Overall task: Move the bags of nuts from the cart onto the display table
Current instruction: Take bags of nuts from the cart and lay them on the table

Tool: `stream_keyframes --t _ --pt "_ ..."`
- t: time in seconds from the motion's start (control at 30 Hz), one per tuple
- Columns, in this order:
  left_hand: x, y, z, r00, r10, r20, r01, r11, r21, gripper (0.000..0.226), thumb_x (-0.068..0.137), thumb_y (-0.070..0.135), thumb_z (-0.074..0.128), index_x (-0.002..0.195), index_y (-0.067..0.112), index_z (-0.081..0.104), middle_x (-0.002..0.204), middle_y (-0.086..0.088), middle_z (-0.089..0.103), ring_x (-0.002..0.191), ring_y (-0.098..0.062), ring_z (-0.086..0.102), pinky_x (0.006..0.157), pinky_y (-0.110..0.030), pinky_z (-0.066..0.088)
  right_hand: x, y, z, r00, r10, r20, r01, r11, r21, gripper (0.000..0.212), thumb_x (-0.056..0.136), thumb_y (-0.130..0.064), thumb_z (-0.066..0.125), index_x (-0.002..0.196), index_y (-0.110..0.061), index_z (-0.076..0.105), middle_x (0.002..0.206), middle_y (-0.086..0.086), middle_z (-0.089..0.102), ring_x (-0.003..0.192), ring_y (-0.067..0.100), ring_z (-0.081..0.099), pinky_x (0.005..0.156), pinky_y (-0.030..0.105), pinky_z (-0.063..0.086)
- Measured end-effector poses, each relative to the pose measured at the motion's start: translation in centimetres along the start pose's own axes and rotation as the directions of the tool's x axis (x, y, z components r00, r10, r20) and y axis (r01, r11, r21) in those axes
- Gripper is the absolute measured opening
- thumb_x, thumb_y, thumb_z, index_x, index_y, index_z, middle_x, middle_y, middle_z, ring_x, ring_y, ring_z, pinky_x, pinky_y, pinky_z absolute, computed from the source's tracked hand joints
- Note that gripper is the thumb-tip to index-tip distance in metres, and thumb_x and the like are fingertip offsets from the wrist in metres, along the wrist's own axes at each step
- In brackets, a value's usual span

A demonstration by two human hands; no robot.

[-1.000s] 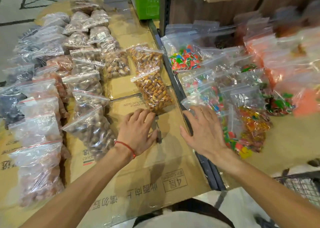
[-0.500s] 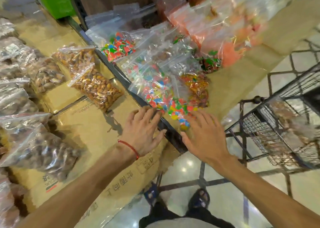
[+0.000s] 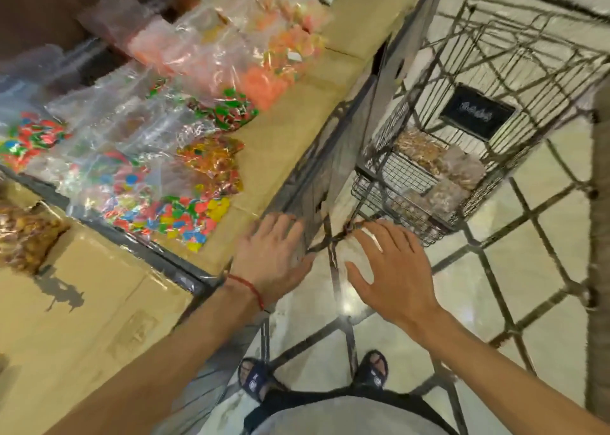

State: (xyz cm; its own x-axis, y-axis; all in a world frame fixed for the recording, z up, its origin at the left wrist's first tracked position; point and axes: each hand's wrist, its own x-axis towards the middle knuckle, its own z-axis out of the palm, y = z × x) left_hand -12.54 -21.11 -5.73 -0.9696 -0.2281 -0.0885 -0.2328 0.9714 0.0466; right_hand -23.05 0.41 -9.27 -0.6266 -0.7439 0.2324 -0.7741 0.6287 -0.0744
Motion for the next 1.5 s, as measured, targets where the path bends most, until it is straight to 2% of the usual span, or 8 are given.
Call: stream_keyframes --t 0.17,0.33,0.8,0.97,1.1,1.27,1.37,1.5 --pt "4.8 10.7 1.8 0.997 0.070 0.021 -0.070 0.997 0.021 0.062 0.092 0.063 0.047 0.137 0.020 0.054 0.129 -0.003 0.060 0.125 -0.029 0.055 0.093 -0.046 0.047 -4.5 10.1 -0.6 0.996 0.081 -0.023 -0.081 0.997 -0.001 0.052 0.098 -0.046 0.061 0.136 -0.012 0.067 0.141 0.011 0.065 0.135 0.035 0.056 0.115 0.053 0.042" --pt "9.2 18.9 1.9 0.988 0.147 0.053 -0.148 0.989 0.016 0.065 0.093 0.064 0.033 0.139 0.022 0.055 0.133 -0.001 0.059 0.126 -0.028 0.054 0.096 -0.045 0.048 -7.1 18.3 -1.9 0.987 0.161 -0.009 -0.161 0.987 -0.027 0.052 0.097 -0.047 0.060 0.137 -0.013 0.065 0.138 0.011 0.065 0.135 0.036 0.055 0.114 0.052 0.039" --pt "27.2 28.5 2.6 0.962 0.270 0.042 -0.269 0.963 -0.024 0.059 0.096 0.062 0.044 0.138 0.022 0.056 0.137 -0.002 0.060 0.130 -0.028 0.053 0.102 -0.047 0.047 -0.8 36.0 -3.0 0.951 0.305 0.050 -0.297 0.946 -0.129 0.056 0.100 -0.054 0.050 0.138 -0.015 0.065 0.142 0.010 0.065 0.139 0.034 0.053 0.118 0.051 0.036" --pt "34.6 30.6 2.6 0.966 0.213 0.145 -0.208 0.977 -0.049 0.067 0.096 0.064 0.032 0.146 0.023 0.050 0.144 -0.004 0.055 0.136 -0.027 0.048 0.109 -0.048 0.044 4.6 42.1 -2.3 0.954 0.266 0.139 -0.244 0.957 -0.153 0.057 0.100 -0.054 0.048 0.138 -0.015 0.065 0.140 0.011 0.065 0.138 0.035 0.054 0.118 0.049 0.033" --pt "40.2 31.5 2.6 0.955 0.198 0.222 -0.195 0.980 -0.037 0.067 0.100 0.061 0.031 0.157 0.025 0.032 0.161 -0.003 0.038 0.150 -0.026 0.032 0.120 -0.047 0.031 9.1 46.5 -1.7 0.961 0.224 0.164 -0.197 0.966 -0.168 0.055 0.099 -0.053 0.050 0.135 -0.016 0.066 0.138 0.010 0.066 0.135 0.034 0.055 0.118 0.047 0.033" --pt "44.6 32.5 2.4 0.964 0.110 0.242 -0.096 0.993 -0.068 0.083 0.091 0.070 0.003 0.159 0.028 0.026 0.165 -0.001 0.034 0.152 -0.025 0.029 0.122 -0.051 0.030 13.5 51.1 -0.5 0.974 0.186 0.132 -0.174 0.980 -0.097 0.048 0.096 -0.047 0.062 0.132 -0.014 0.067 0.133 0.009 0.068 0.130 0.035 0.058 0.111 0.047 0.043" --pt "47.2 33.3 2.3 0.967 0.025 0.254 -0.006 0.997 -0.075 0.070 0.100 0.066 0.021 0.159 0.028 0.027 0.165 -0.002 0.032 0.153 -0.025 0.027 0.125 -0.050 0.023 16.4 54.2 0.8 0.974 0.141 0.178 -0.131 0.989 -0.069 0.049 0.098 -0.049 0.059 0.132 -0.014 0.067 0.132 0.009 0.068 0.128 0.032 0.058 0.110 0.043 0.041" --pt "50.2 34.5 2.2 0.971 -0.085 0.224 0.093 0.995 -0.027 0.063 0.098 0.059 0.040 0.150 0.023 0.044 0.153 -0.005 0.048 0.142 -0.027 0.043 0.115 -0.049 0.039 20.5 58.6 3.0 0.969 0.009 0.246 0.002 0.999 -0.046 0.052 0.100 -0.051 0.055 0.137 -0.015 0.064 0.142 0.011 0.064 0.136 0.033 0.055 0.113 0.048 0.040"
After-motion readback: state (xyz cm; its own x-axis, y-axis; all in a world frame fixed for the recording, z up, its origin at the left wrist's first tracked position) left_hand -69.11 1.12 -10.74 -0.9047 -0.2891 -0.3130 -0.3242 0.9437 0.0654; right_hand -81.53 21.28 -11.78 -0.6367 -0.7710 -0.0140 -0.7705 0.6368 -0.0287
